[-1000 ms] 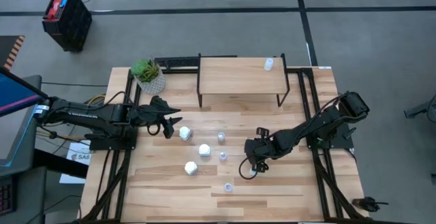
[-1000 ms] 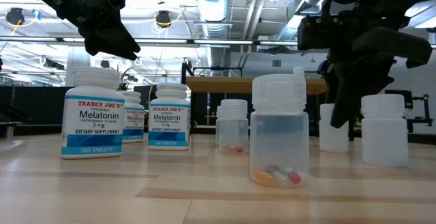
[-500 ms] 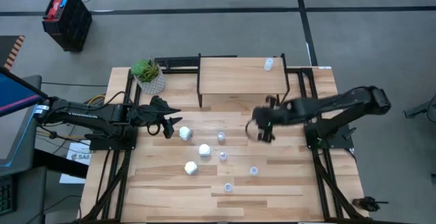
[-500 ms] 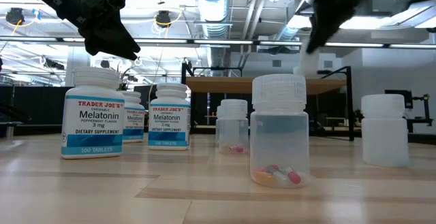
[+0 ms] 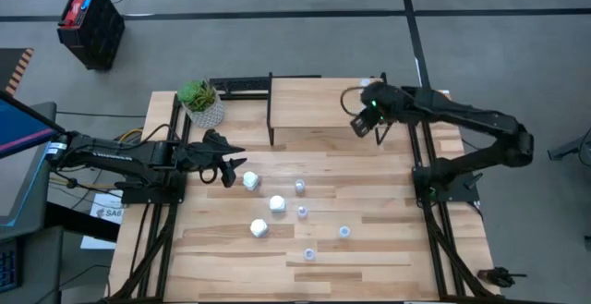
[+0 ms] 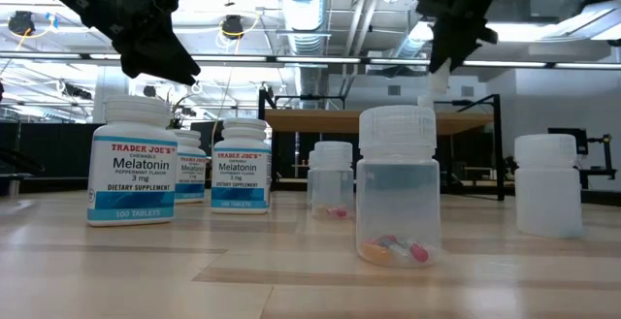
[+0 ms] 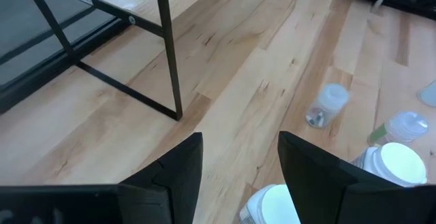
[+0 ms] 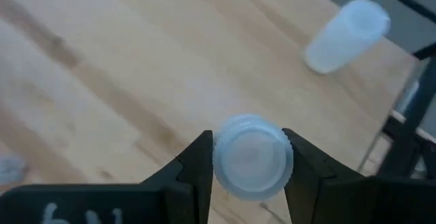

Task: Pick and place medicine bottles onto shelf by color
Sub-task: Put the top small white pill bottle on the shelf aligned with the other small white pill bottle

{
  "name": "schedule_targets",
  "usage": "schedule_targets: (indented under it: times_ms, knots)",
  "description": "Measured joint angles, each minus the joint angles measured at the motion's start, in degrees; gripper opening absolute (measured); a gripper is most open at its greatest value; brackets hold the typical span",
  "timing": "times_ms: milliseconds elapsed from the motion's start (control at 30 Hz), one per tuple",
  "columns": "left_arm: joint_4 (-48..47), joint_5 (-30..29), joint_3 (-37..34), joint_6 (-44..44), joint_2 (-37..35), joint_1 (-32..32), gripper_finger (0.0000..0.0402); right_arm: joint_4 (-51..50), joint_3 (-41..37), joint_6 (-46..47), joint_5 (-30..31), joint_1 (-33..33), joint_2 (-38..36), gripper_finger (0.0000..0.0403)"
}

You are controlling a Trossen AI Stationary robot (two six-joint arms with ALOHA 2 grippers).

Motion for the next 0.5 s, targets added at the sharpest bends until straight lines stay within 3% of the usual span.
schedule_targets:
  times_ms: [267, 500]
  knots:
    - [0.2, -0.05, 0.0, 0.07, 0.0, -0.01, 0.0178, -1.08, 4.24, -1.3, -2.92, -6.77, 7.25, 0.0151]
    - [0.04, -0.05, 0.0, -0.04, 0.0, 0.01, 0.0178, -3.98, 6.02, -1.92, -2.96, -8.89, 11.55, 0.015]
